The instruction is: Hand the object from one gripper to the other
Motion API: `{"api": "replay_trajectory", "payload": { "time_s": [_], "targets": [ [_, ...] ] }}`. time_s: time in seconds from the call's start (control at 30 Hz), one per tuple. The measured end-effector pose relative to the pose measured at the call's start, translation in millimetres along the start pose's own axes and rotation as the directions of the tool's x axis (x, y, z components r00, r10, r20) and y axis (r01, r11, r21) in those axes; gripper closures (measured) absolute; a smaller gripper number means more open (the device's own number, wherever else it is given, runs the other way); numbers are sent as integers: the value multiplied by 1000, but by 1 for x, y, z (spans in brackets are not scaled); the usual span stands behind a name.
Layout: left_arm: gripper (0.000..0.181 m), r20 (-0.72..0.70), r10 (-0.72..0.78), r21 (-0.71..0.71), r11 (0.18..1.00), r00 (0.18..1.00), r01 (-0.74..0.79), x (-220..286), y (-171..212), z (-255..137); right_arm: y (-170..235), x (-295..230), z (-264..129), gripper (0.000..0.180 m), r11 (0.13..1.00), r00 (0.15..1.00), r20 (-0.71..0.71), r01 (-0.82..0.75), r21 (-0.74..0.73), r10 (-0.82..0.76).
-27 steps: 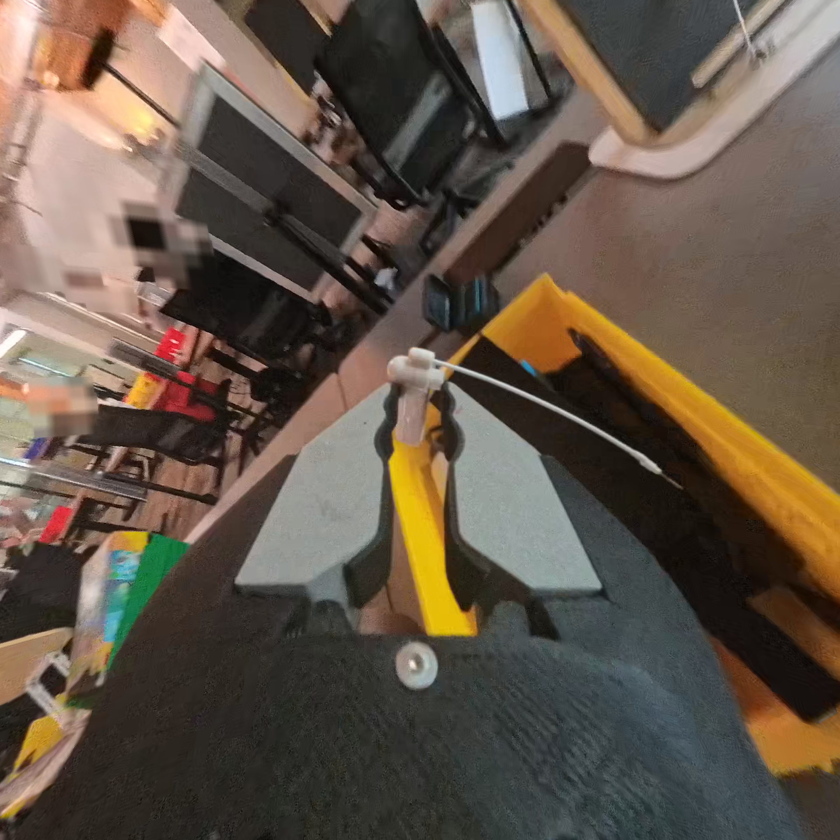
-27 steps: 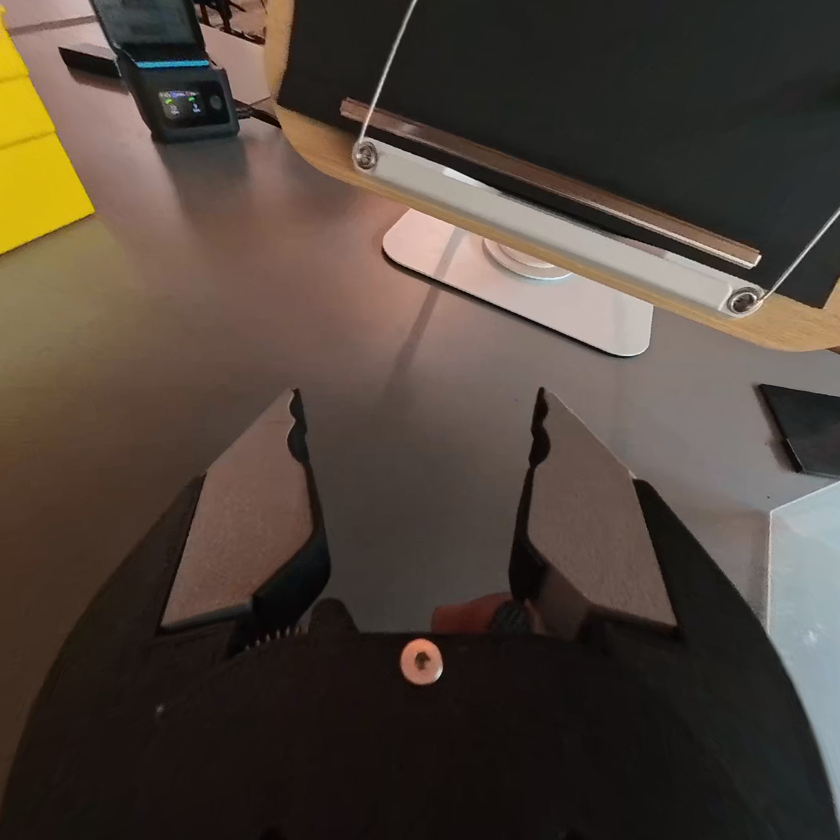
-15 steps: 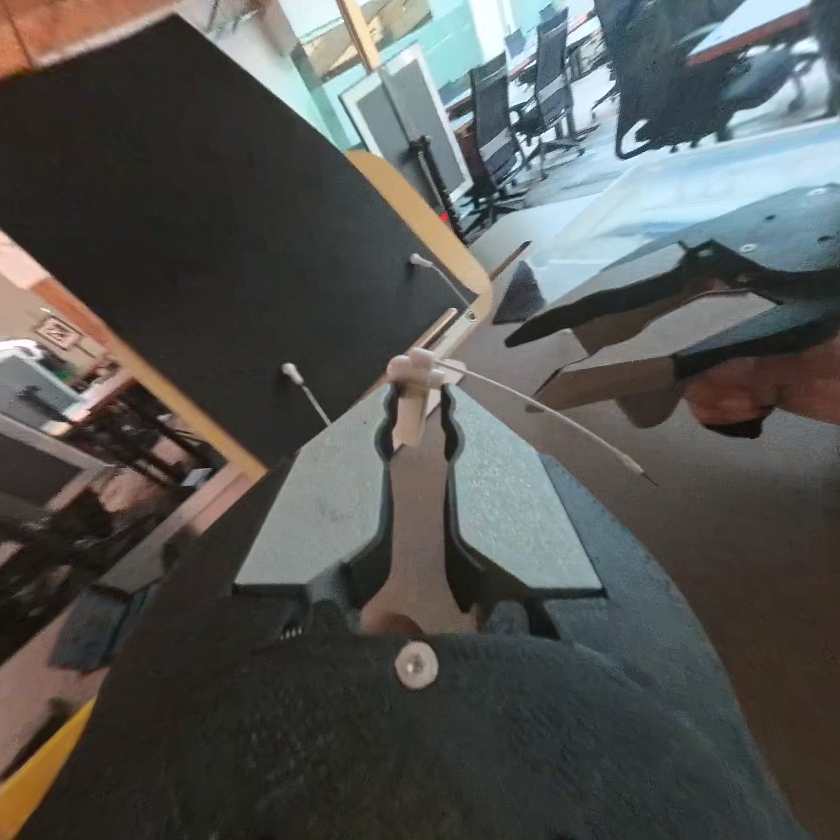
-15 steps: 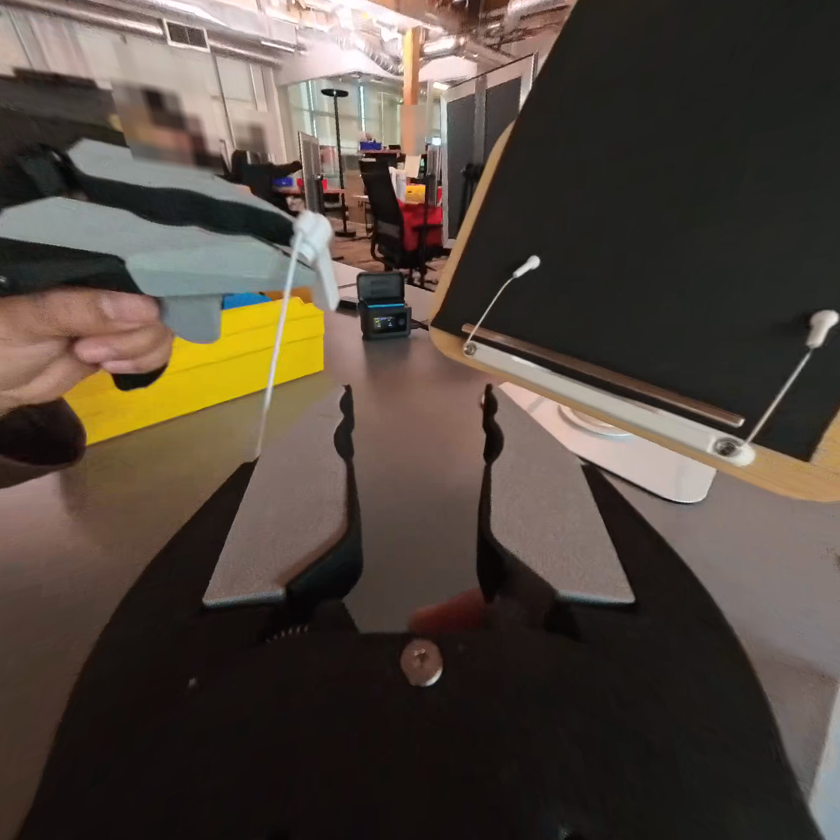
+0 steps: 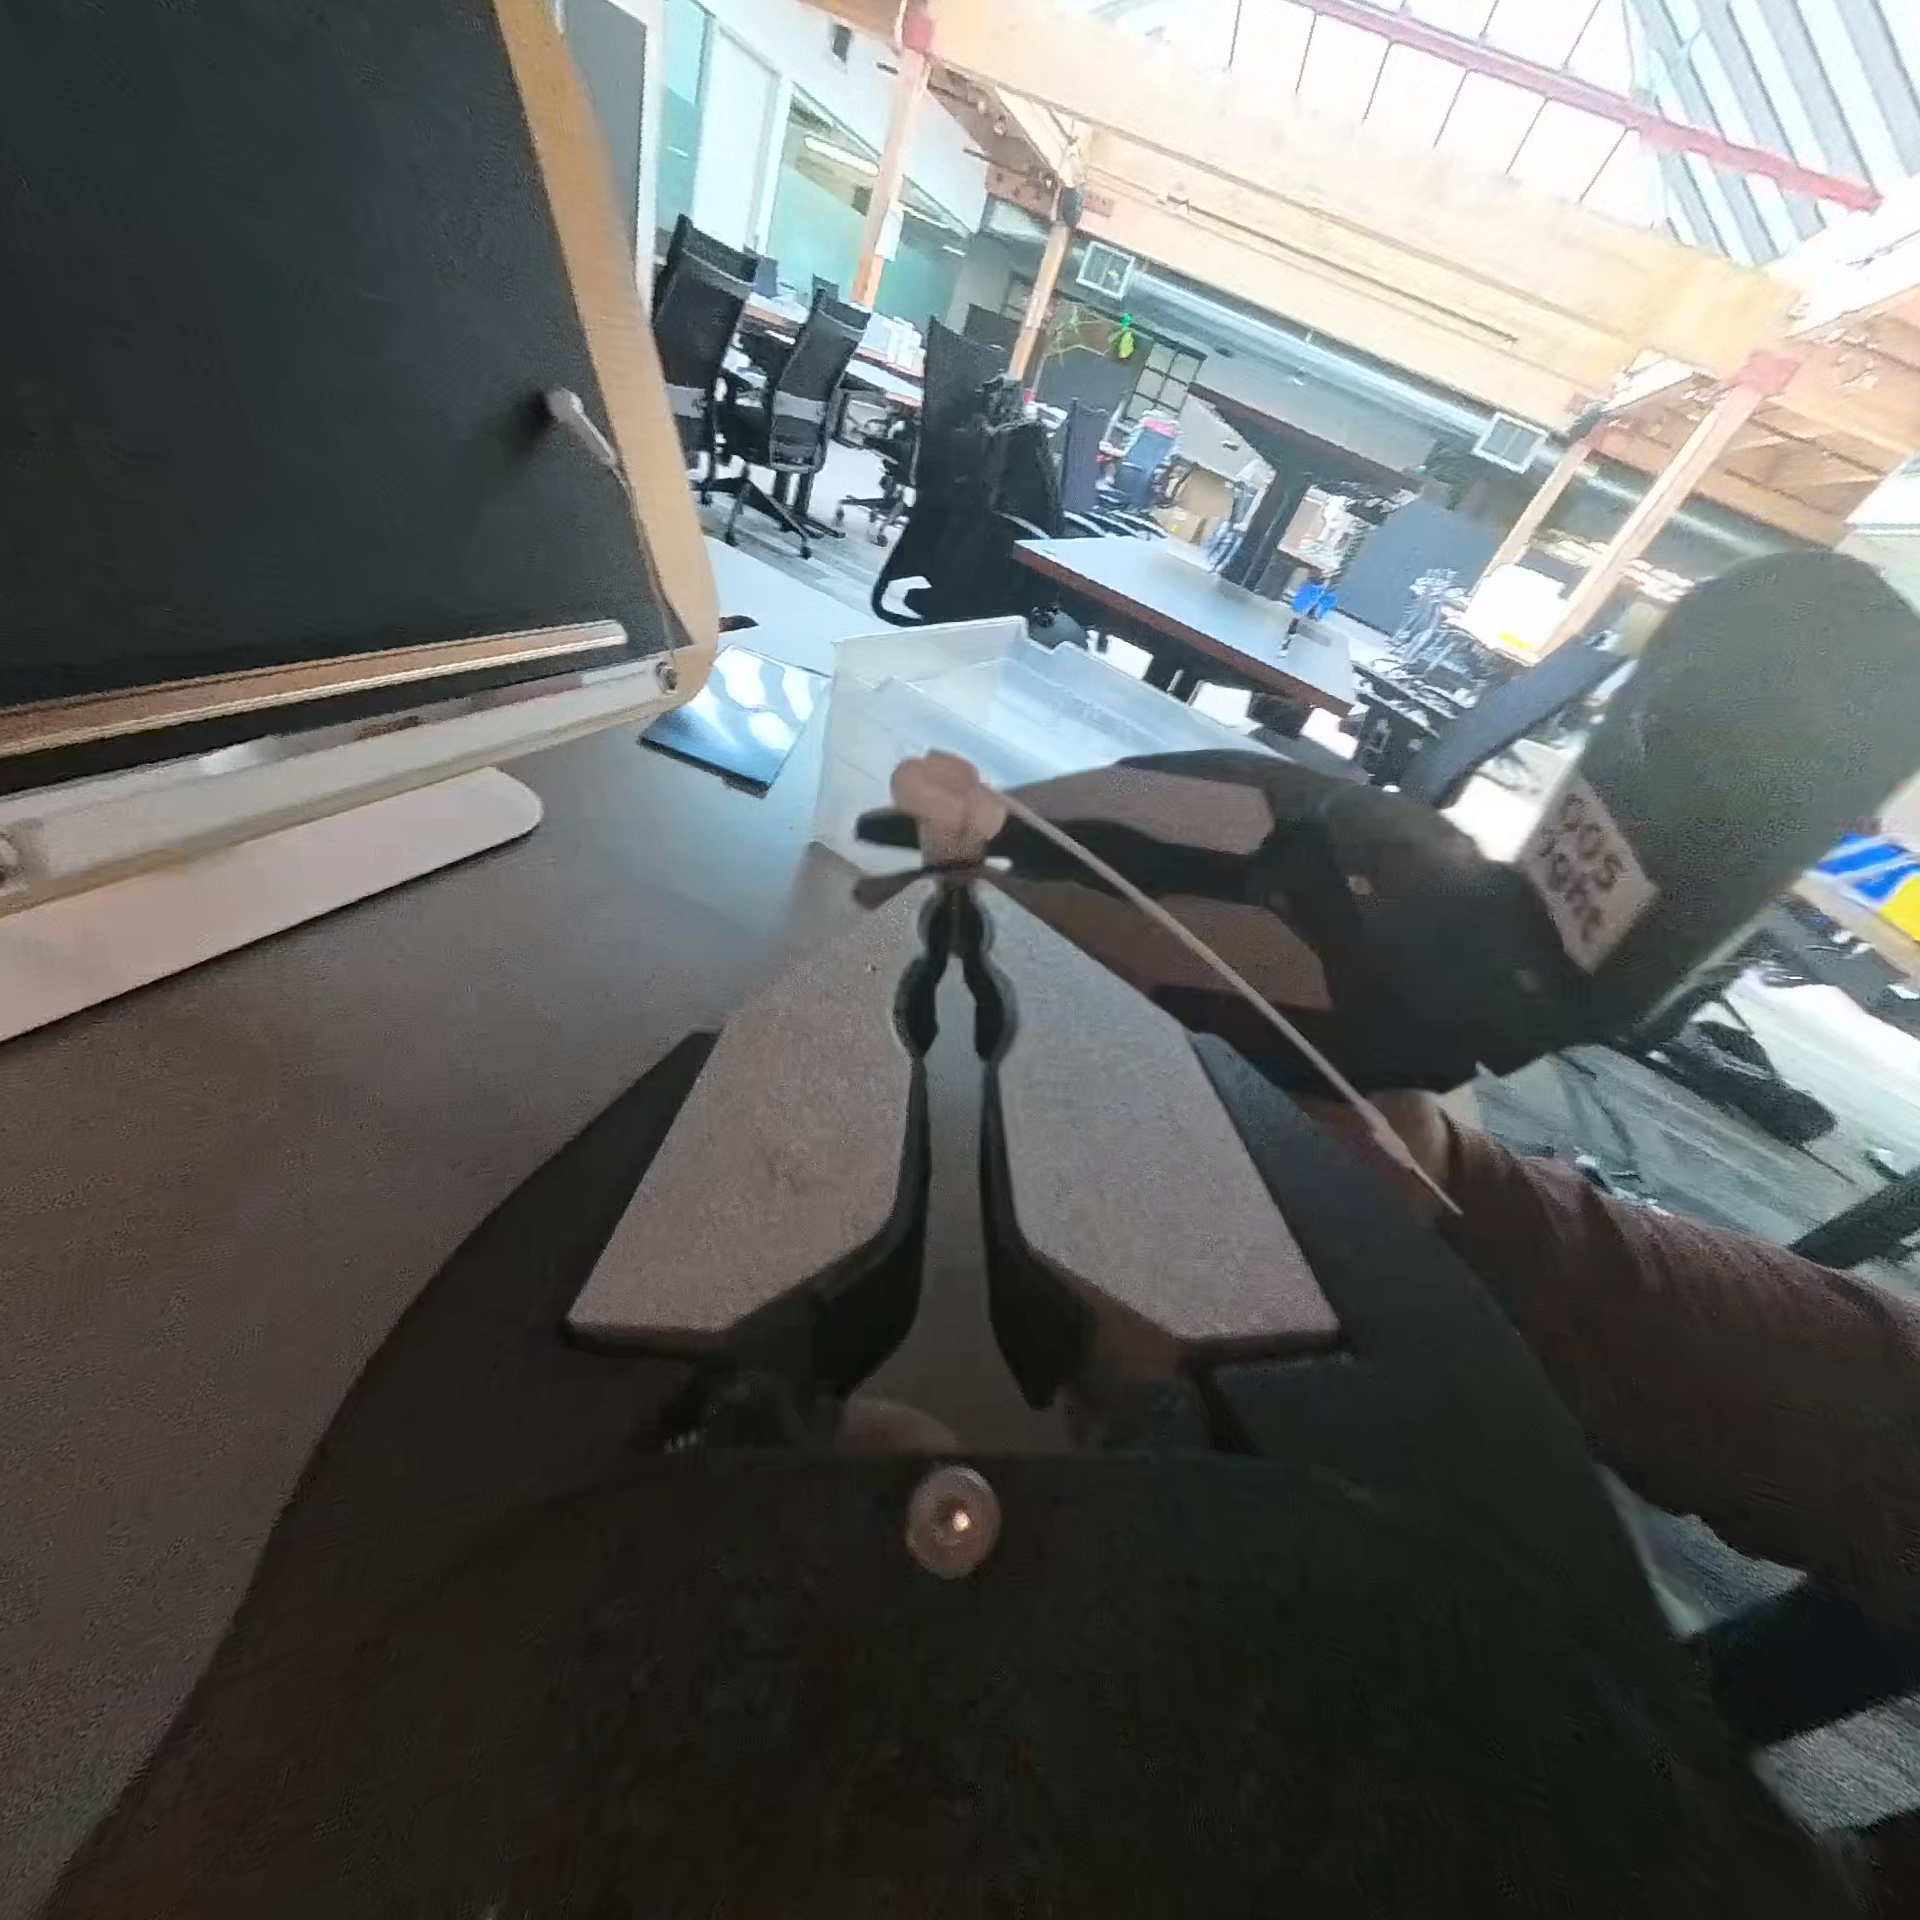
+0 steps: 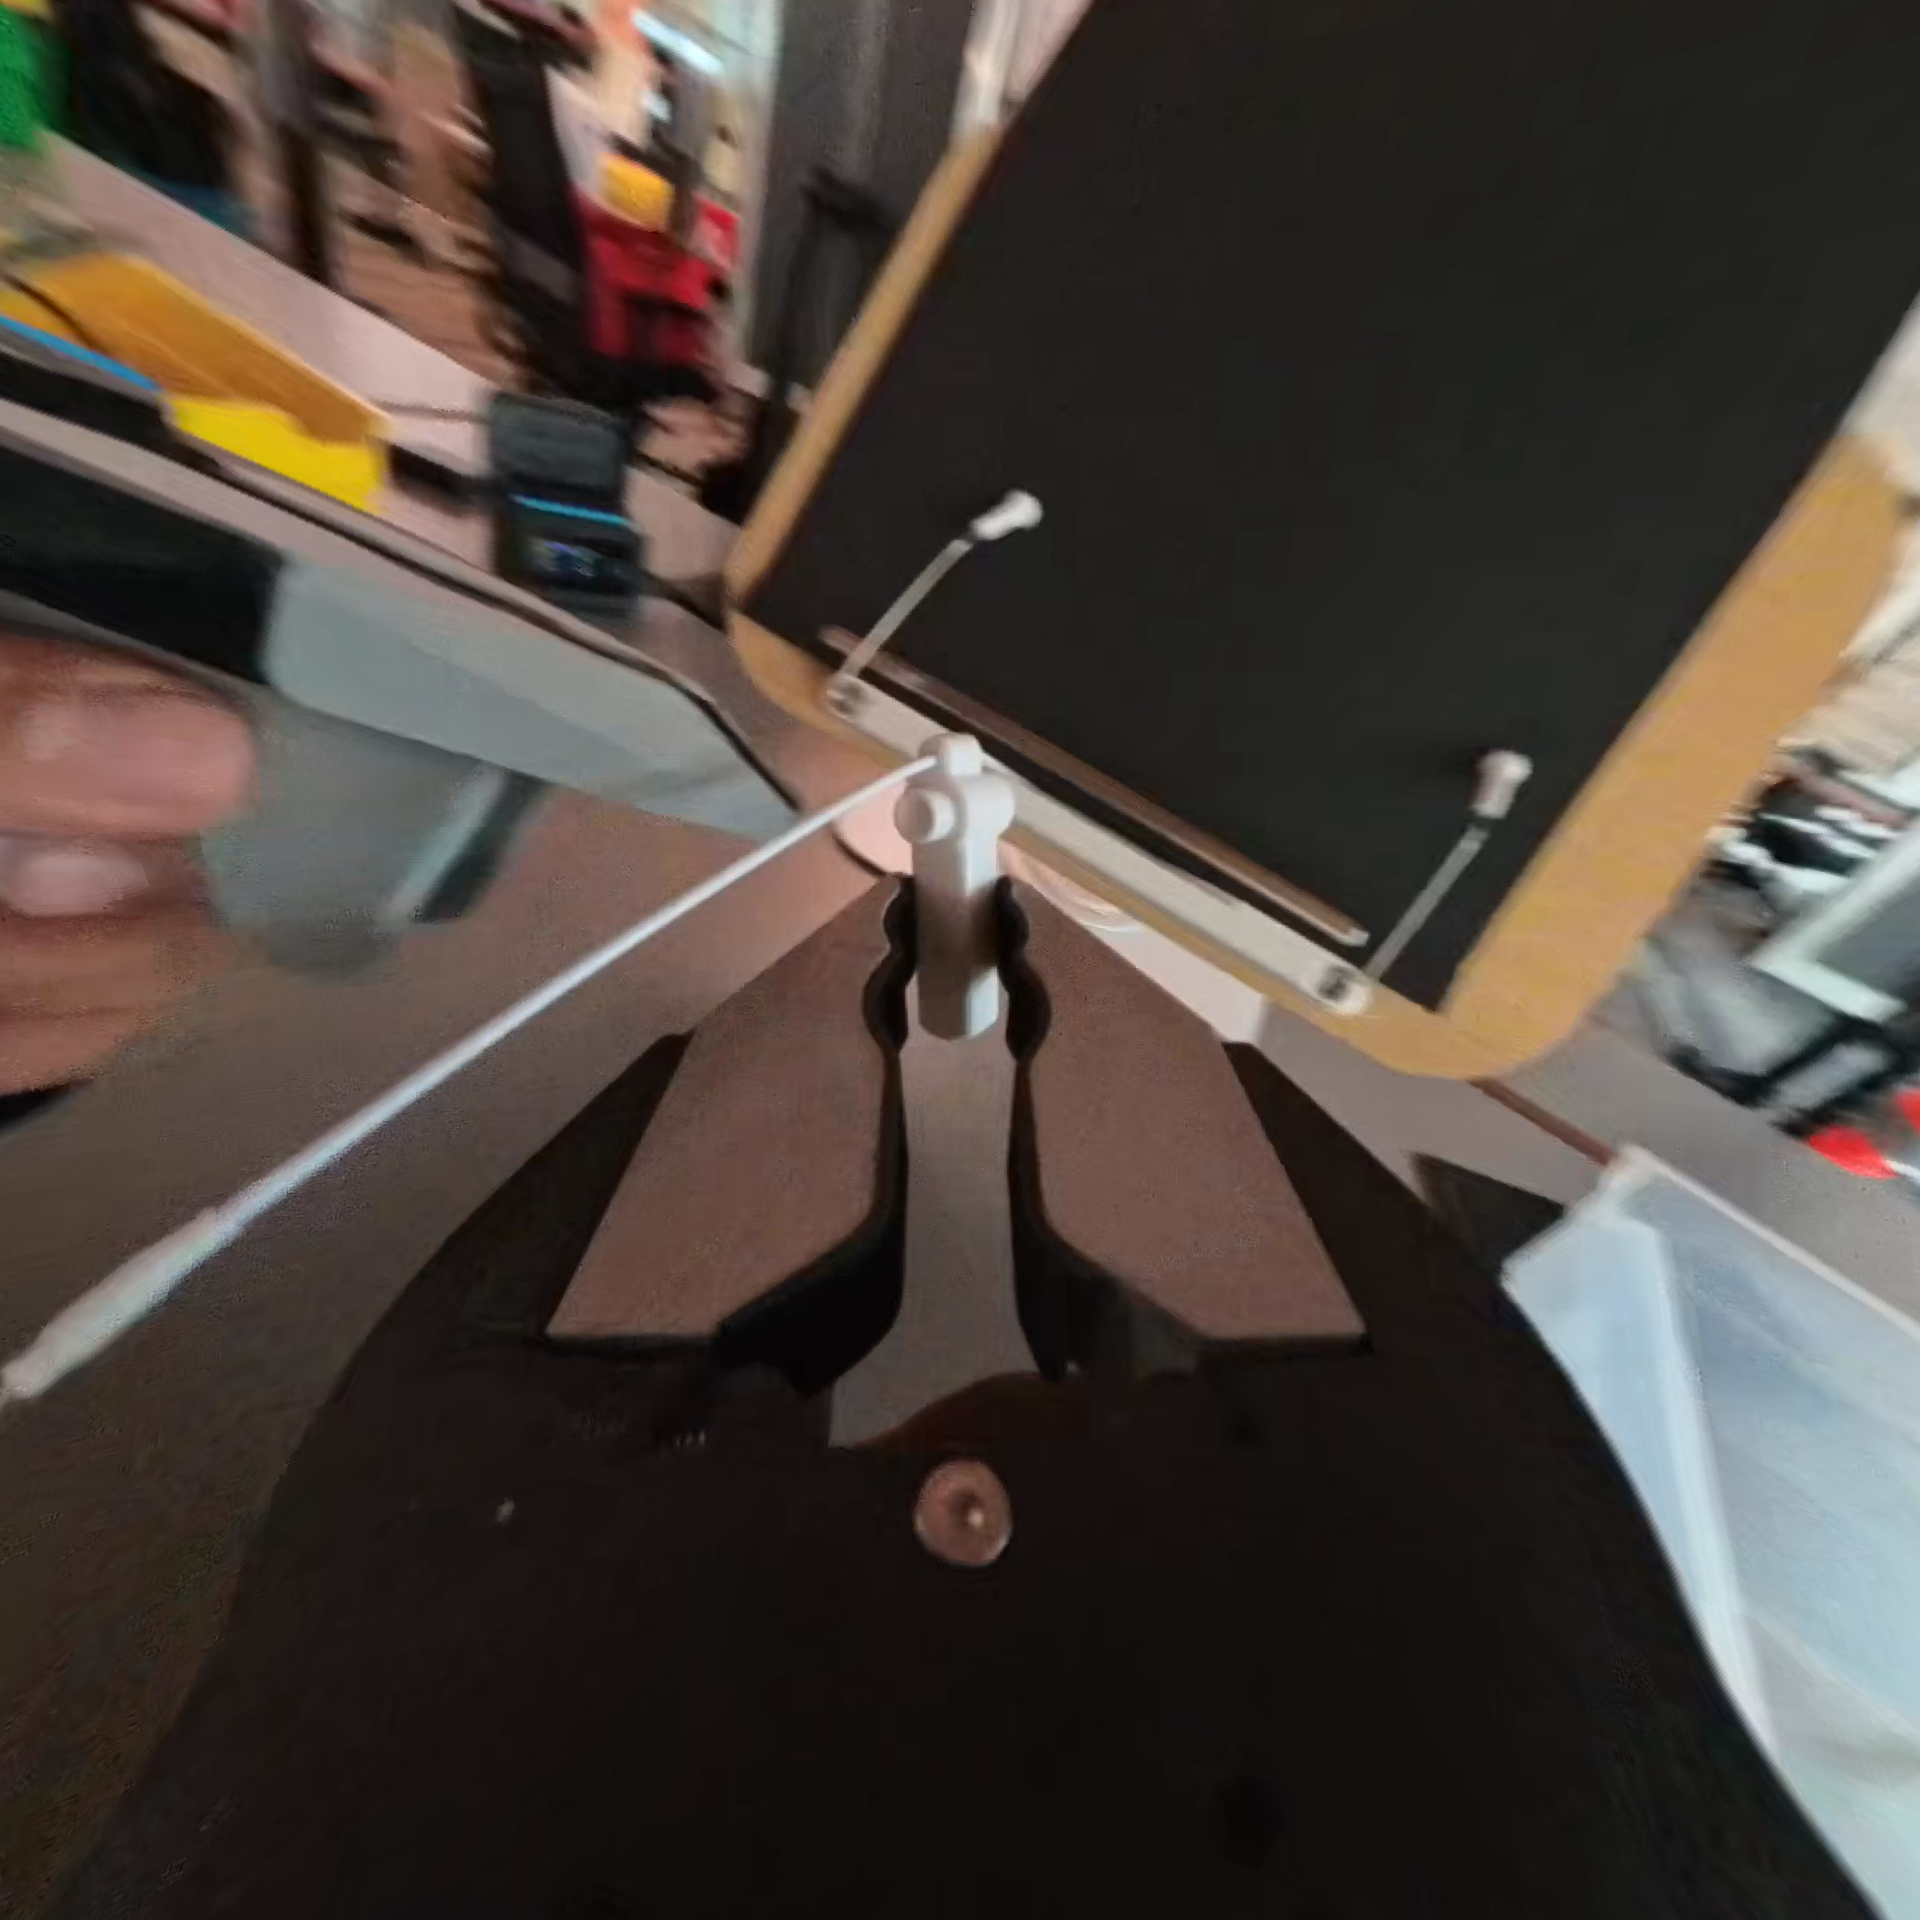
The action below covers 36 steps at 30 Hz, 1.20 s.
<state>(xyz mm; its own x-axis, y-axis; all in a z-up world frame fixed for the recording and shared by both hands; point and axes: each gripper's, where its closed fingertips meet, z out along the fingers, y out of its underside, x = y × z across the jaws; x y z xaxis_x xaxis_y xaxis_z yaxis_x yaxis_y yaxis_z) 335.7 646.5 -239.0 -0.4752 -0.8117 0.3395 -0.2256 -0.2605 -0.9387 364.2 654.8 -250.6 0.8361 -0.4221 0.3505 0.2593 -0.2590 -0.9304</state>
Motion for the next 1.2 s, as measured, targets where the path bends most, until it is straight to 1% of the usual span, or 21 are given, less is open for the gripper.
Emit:
{"api": "replay_trajectory", "payload": {
  "time_s": [0.03, 0.07, 0.13, 0.2, 0.23, 0.27, 0.33, 0.4, 0.47, 0.5, 0.57, 0.6, 0.67, 0.73, 0.8, 0.83, 0.87, 0.97, 1.1, 1.17, 1.2],
  "targets": [
    [181, 47, 19, 1, 1000, 999, -19, -9, -1, -3, 6, 12, 1, 169, 998, 994, -88, 57, -38, -60],
    [181, 85, 28, 14, 999, 996, -29, -18, -5, -8, 9, 16, 1, 169, 994, 989, -115, 89, -55, -95],
    [181, 103, 8, 50, 999, 995, -13, -26, -13, -18, 12, 14, 0, 169, 986, 980, -108, 160, -53, -165],
    [168, 12, -80, 44, 996, 997, 79, -18, -15, -20, 8, 13, -4, 168, 947, 936, -145, 318, -42, -320],
    [152, -45, -138, 15, 990, 989, 139, -12, -13, -18, 5, 14, -6, 168, 917, 899, -180, 397, -49, -399],
    [143, -106, -183, -14, 983, 977, 182, -5, -10, -17, 2, 11, -8, 169, 883, 861, -202, 467, -50, -467],
    [148, -187, -225, -47, 974, 956, 220, 6, -7, -16, -5, 1, -12, 169, 798, 771, -230, 602, -41, -594],
    [149, -190, -218, -70, 975, 957, 209, 8, -1, -14, -9, -11, -15, 169, 704, 675, -251, 709, -36, -693],
    [149, -177, -206, -114, 976, 962, 187, 7, 8, -10, -15, -22, -20, 168, 629, 599, -289, 777, -14, -746],
    [148, -191, -206, -131, 974, 960, 183, 11, 11, -9, -18, -26, -21, 169, 604, 574, -303, 797, -8, -761],
    [157, -211, -191, -141, 976, 959, 163, 16, 12, -7, -18, -30, -21, 169, 582, 547, -311, 813, -25, -777],
    [169, -201, -148, -126, 984, 968, 124, 15, 10, -7, -15, -31, -19, 169, 567, 533, -301, 823, -34, -791],
    [170, -184, -63, -142, 989, 981, 37, 15, 11, -9, -15, -35, -21, 168, 589, 565, -294, 808, 12, -770],
    [170, -192, 43, -159, 984, 980, -74, 19, 14, -13, -16, -42, -27, 168, 662, 667, -239, 741, 114, -706],
    [170, -191, 219, -187, 949, 957, -254, 21, 20, -18, -13, -51, -36, 168, 767, 801, -89, 594, 244, -592],
    [170, -196, 320, -207, 911, 927, -358, 22, 24, -22, -10, -58, -42, 169, 823, 855, 28, 488, 289, -517],
    [170, -203, 397, -228, 870, 895, -437, 23, 30, -25, -8, -62, -47, 169, 868, 883, 140, 391, 307, -447],
    [170, -258, 571, -178, 765, 780, -619, 37, 35, -31, -7, -72, -56, 168, 925, 879, 342, 230, 304, -331],
    [170, -311, 711, -106, 634, 631, -766, 47, 45, -41, -2, -86, -64, 169, 951, 822, 495, 169, 260, -282],
    [169, -331, 727, -97, 608, 601, -788, 48, 49, -46, 0, -91, -67, 169, 964, 788, 566, 134, 229, -244],
    [169, -335, 725, -81, 613, 601, -785, 50, 49, -47, -2, -91, -69, 169, 966, 779, 582, 119, 230, -235]
  ]
}}
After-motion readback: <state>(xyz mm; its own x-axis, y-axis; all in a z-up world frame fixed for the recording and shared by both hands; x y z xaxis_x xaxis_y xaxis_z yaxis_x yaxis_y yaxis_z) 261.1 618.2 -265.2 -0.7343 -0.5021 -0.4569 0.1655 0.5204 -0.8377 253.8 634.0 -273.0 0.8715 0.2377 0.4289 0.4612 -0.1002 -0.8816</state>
